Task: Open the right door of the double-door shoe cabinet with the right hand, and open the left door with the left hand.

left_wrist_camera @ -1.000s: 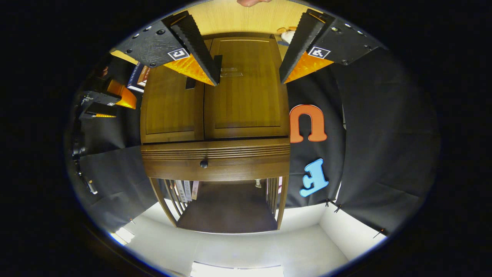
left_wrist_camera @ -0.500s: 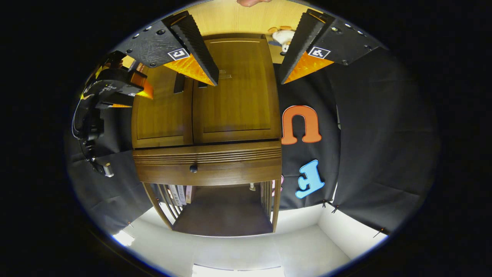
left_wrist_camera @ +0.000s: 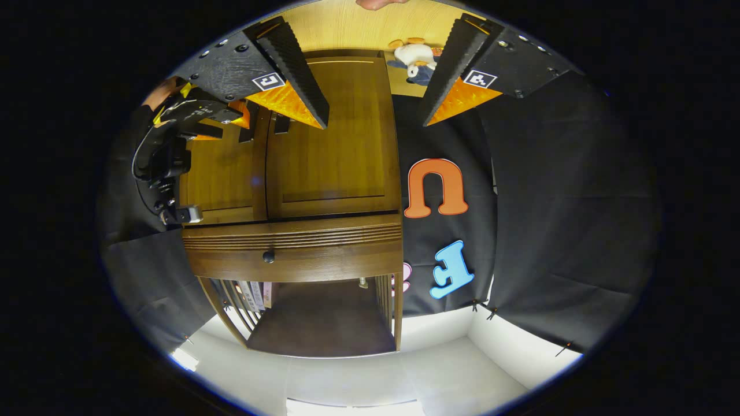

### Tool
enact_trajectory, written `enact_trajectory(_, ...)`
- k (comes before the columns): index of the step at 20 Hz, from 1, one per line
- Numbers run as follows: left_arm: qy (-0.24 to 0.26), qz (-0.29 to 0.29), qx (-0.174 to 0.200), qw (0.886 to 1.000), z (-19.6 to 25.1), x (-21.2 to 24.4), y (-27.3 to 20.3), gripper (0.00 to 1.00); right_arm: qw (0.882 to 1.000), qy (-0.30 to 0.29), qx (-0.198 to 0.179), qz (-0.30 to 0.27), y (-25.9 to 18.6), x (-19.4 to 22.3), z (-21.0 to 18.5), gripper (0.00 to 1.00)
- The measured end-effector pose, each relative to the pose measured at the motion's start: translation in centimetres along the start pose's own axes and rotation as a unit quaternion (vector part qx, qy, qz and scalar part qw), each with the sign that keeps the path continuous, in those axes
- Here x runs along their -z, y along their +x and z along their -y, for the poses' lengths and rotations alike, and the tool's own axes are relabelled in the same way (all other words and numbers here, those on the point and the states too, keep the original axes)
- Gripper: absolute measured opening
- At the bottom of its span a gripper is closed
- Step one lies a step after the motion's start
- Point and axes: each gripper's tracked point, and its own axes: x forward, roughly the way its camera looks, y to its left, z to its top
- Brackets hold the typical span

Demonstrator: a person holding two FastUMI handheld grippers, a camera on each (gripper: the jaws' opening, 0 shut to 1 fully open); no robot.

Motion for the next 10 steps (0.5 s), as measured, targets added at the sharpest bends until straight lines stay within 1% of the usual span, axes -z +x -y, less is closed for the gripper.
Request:
enact_trajectory(3,-0.003,-0.002,-0.005,1.000,-0.3,0.3,0.2,0.96,1.000,0.000,0.002,-0.017,1.8,1.0,-0.3,0.81)
enact_trajectory(10,-0.007,-0.010,-0.003,1.000,-0.5,1.0,0.7,0.96,0.999,-0.003,0.006,-0.037,4.0,2.3,-0.8,0.67)
